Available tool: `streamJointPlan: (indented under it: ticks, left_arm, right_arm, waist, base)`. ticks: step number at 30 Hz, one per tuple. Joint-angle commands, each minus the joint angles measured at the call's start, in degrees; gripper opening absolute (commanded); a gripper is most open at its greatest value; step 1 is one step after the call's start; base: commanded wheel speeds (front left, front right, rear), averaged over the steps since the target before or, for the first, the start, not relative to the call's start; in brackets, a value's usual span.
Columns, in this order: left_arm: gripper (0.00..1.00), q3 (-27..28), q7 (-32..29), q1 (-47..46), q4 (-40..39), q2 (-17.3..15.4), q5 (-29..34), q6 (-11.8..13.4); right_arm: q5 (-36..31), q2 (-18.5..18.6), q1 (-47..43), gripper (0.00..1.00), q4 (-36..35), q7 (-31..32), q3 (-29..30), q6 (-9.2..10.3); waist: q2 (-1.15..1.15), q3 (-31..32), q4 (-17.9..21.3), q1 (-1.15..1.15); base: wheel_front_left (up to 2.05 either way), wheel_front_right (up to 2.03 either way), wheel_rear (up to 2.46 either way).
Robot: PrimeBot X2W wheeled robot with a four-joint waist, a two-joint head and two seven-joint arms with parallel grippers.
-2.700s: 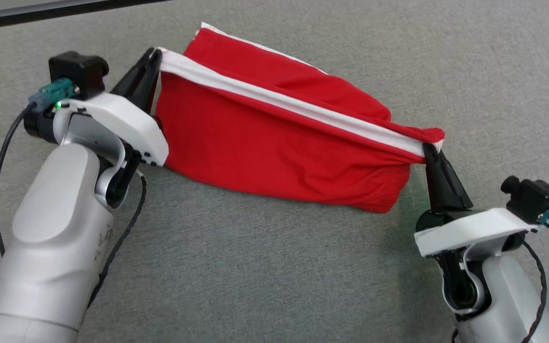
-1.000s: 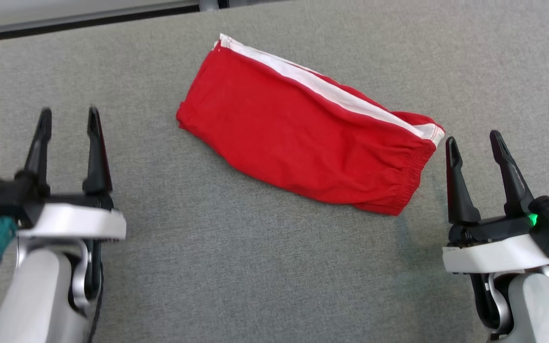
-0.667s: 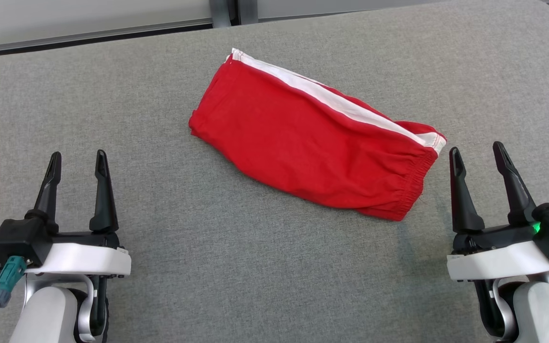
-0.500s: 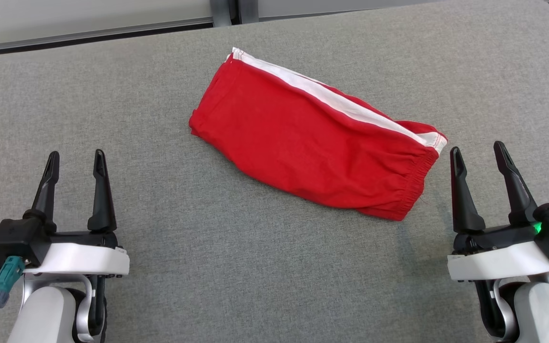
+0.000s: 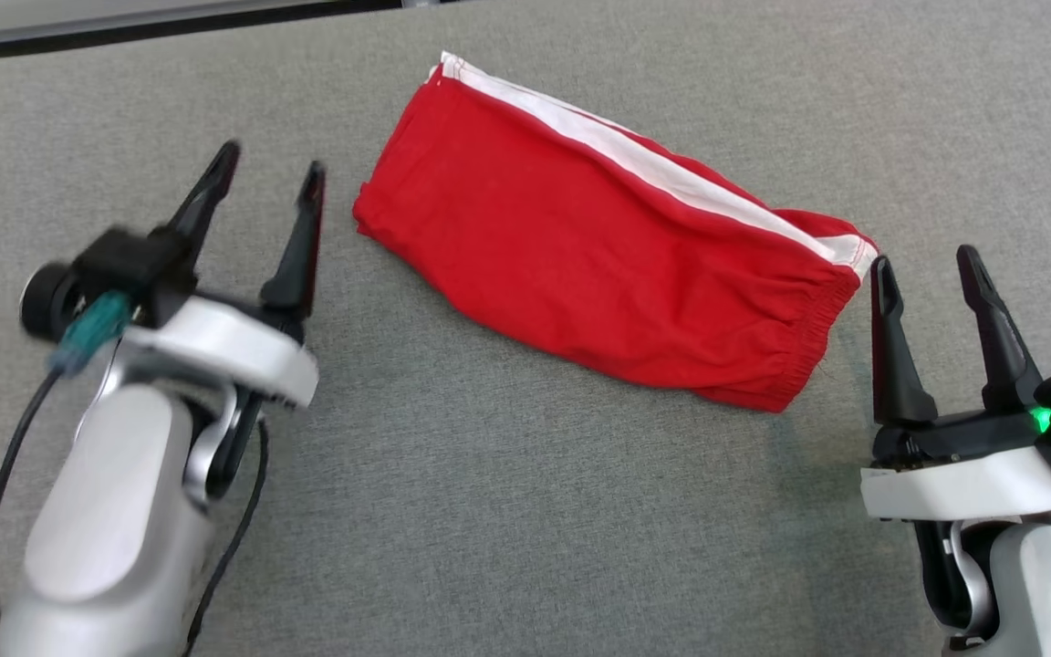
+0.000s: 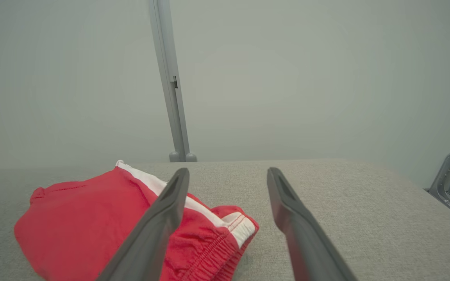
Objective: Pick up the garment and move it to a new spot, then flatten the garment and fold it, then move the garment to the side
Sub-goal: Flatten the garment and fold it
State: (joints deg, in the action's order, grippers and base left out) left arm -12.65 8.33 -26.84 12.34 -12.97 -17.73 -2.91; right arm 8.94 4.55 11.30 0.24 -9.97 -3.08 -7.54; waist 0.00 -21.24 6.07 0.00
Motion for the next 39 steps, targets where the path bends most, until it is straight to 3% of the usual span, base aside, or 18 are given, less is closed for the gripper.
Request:
streamJointPlan:
  ticks: [1,7,16,17,18,19,24,28,35,39]
  left_arm:
    - [1.00,-1.80,-2.53,-5.06,4.12,0.29,-0.73,-1.86]
    - [1.00,-7.49,-10.14,-15.92,19.89,1.58,-3.95,-4.38]
    - [1.00,-15.24,-17.52,-23.07,34.02,1.75,-9.32,-4.57]
    - [0.92,-16.23,-17.74,-23.37,34.58,1.76,-10.23,-4.58]
    - [0.19,-17.41,-18.37,-23.58,35.01,1.73,-11.07,-4.58]
    - [0.00,-18.34,-18.57,-23.89,35.30,1.64,-12.03,-4.59]
    - [0.00,-21.26,-17.13,-24.99,36.98,0.02,-13.42,-4.54]
    - [0.00,-20.87,-13.13,-23.47,37.62,0.68,-13.80,-3.78]
    - [0.00,-17.85,-6.38,-14.08,34.23,0.31,-16.71,-0.17]
    - [0.00,-15.84,-3.61,-4.01,27.53,-0.55,-19.18,3.08]
  right_arm:
    - [-0.10,-0.04,0.98,1.00,-0.56,-0.07,-0.10,0.10]
    - [0.22,-0.50,1.82,1.00,0.23,-0.83,-0.30,0.10]
    - [1.25,-1.01,2.40,1.00,2.02,-2.01,-1.03,0.10]
    - [1.39,-1.06,2.44,1.00,2.19,-2.19,-1.09,0.10]
    - [1.56,-1.11,2.44,1.00,2.38,-2.27,-1.07,0.10]
    - [1.60,-1.16,2.47,1.00,2.57,-2.32,-1.02,0.10]
    - [1.49,-1.26,2.57,1.00,3.05,-2.63,-0.51,0.10]
    - [1.14,-1.27,1.74,1.00,2.83,-2.51,0.19,0.10]
    - [0.90,-0.88,-0.15,1.00,2.34,-0.95,1.10,0.10]
    - [0.95,-0.55,-2.15,1.00,2.10,0.39,1.61,0.10]
  waist:
    - [0.00,-1.36,0.63,0.00]
    - [0.00,-2.88,2.50,0.00]
    - [0.00,-3.45,3.99,0.00]
    - [0.00,-3.43,4.07,0.00]
    - [0.00,-3.37,4.13,0.00]
    - [0.00,-3.30,4.15,0.00]
    - [0.00,-2.76,3.87,0.00]
    - [0.00,-2.06,2.74,0.00]
    - [0.00,0.44,-0.74,0.00]
    - [0.00,3.23,-2.95,0.00]
  base:
    - [0.00,0.00,0.00]
    - [0.00,0.00,0.00]
    - [0.00,0.00,0.00]
    - [0.00,0.00,0.00]
    - [0.00,0.00,0.00]
    - [0.00,0.00,0.00]
    - [0.00,0.00,0.00]
    - [0.00,0.00,0.00]
    - [0.00,0.00,0.00]
    - [0.00,0.00,0.00]
